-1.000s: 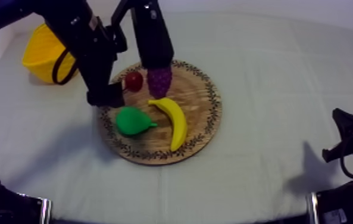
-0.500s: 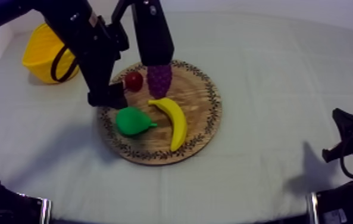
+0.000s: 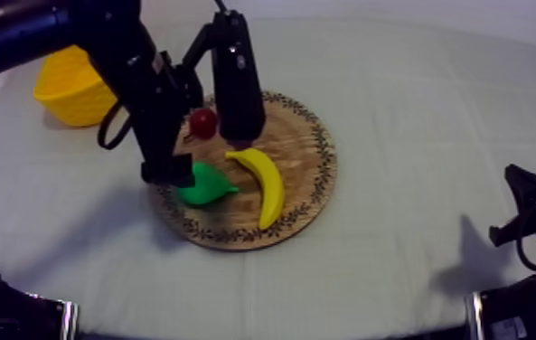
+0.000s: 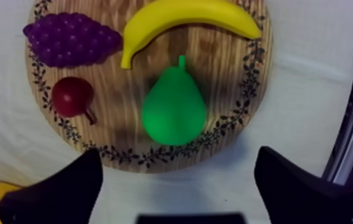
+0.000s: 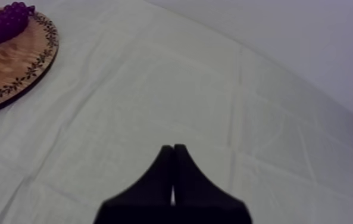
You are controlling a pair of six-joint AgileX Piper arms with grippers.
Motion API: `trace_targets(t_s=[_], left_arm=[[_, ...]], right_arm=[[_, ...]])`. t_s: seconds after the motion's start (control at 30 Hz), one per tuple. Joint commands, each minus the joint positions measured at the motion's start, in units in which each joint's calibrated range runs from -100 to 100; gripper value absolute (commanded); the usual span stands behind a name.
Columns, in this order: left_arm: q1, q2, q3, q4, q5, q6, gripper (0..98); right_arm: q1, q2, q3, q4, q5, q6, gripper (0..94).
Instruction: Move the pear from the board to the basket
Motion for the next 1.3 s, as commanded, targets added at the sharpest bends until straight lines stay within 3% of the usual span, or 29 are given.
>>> trace_targets(t_s=[0.0, 0.4, 1.0, 1.27], left_arm=[[-0.1, 1.0, 1.1, -0.08, -1.4, 0.1, 96.1], [-1.1, 8.3, 4.1, -0.07, -7.3, 0.3, 96.3], [-1.6, 17.4, 2.6, -0.21, -10.8, 0.2, 95.8], [-1.9, 19.4, 3.0, -0.54, -12.7, 0.8, 87.1]], right_arm=[[0.0, 0.0, 0.0, 0.0, 0.0, 0.0, 0.4], [-0.1, 0.0, 0.0, 0.0, 0.0, 0.0, 0.4], [-0.1, 0.0, 0.0, 0.0, 0.0, 0.0, 0.4], [-0.2, 0.0, 0.0, 0.0, 0.0, 0.0, 0.4]])
